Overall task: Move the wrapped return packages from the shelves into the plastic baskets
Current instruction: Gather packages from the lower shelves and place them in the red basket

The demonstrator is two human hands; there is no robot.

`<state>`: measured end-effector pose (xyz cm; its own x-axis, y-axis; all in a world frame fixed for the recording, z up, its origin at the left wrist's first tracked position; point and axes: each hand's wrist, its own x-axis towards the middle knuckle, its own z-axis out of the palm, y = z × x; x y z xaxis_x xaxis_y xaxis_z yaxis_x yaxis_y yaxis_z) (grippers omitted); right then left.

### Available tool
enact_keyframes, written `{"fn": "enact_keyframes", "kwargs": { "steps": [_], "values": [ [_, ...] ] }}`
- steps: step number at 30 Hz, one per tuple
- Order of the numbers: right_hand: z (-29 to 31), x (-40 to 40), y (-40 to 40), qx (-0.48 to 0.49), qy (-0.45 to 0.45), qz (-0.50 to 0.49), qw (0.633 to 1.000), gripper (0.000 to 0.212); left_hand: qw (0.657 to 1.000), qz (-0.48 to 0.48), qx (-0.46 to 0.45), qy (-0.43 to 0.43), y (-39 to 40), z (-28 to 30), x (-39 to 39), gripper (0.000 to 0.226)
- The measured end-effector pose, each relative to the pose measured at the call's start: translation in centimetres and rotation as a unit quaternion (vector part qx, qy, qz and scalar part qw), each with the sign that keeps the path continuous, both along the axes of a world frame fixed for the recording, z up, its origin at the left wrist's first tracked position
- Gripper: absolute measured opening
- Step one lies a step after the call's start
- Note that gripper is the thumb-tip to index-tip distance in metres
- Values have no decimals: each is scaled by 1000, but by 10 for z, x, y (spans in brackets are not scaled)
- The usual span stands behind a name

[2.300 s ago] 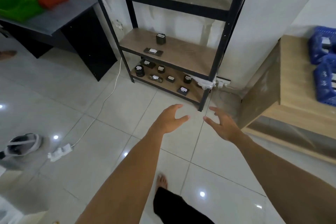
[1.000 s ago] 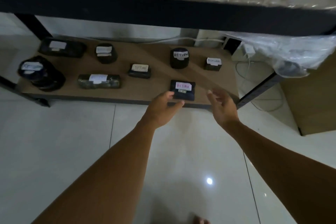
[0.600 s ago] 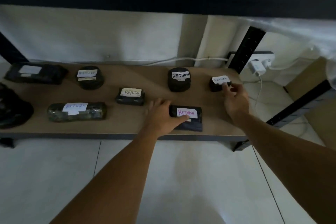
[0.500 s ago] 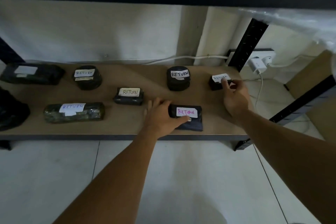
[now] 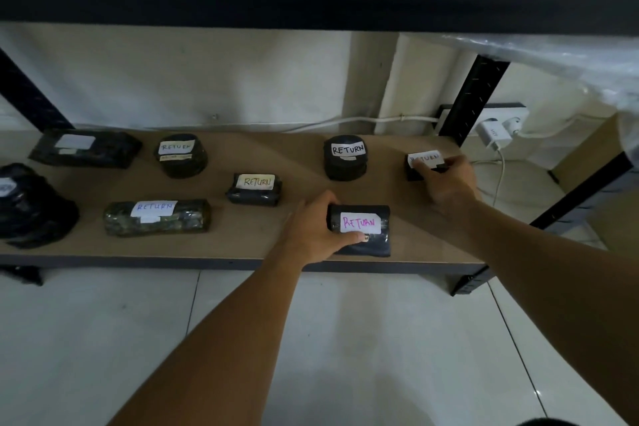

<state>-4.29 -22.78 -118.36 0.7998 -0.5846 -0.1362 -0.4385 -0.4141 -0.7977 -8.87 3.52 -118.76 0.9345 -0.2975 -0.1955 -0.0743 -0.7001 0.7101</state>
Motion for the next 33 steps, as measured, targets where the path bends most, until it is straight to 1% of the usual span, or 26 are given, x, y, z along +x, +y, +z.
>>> {"fn": "enact_keyframes", "kwargs": {
  "steps": [3,6,8,9,11,12,14,16,18,20,22,25,28,33],
  "values": [
    [4,1,-3,29,6,-3,1000,70,999,-3,-31,10,-2,10,-4,59],
    [6,-1,-3,83,12,4,996,73,996,29,-71,45,-2,11,-6,62],
    [9,-6,0,136,-2,19,991,68,990,50,-108,75,-1,14,-10,62],
    [11,-11,2,154,-1,30,988,61,985,59,-131,90,0,16,-13,59],
    [16,-23,12,198,6,51,979,47,971,91,-182,123,3,23,-23,44],
    [17,-30,16,222,11,54,973,47,964,114,-198,137,5,26,-30,37],
    [24,-51,25,204,51,73,975,48,959,149,-182,155,11,32,-49,32],
    [38,-80,35,164,100,111,975,48,951,165,-169,199,17,49,-78,37],
    [57,-113,44,173,143,131,966,46,940,170,-165,245,25,76,-112,41],
    [84,-147,52,191,172,130,958,42,931,172,-155,281,33,110,-144,39],
    [109,-177,58,201,189,127,953,43,926,176,-153,297,37,141,-172,35],
    [165,-213,62,216,215,124,944,43,920,173,-145,320,38,195,-205,35],
    [219,-243,55,229,219,125,940,38,917,163,-150,332,31,252,-228,32],
    [308,-274,37,236,204,101,945,35,917,132,-156,342,2,346,-253,34]
  ]
}}
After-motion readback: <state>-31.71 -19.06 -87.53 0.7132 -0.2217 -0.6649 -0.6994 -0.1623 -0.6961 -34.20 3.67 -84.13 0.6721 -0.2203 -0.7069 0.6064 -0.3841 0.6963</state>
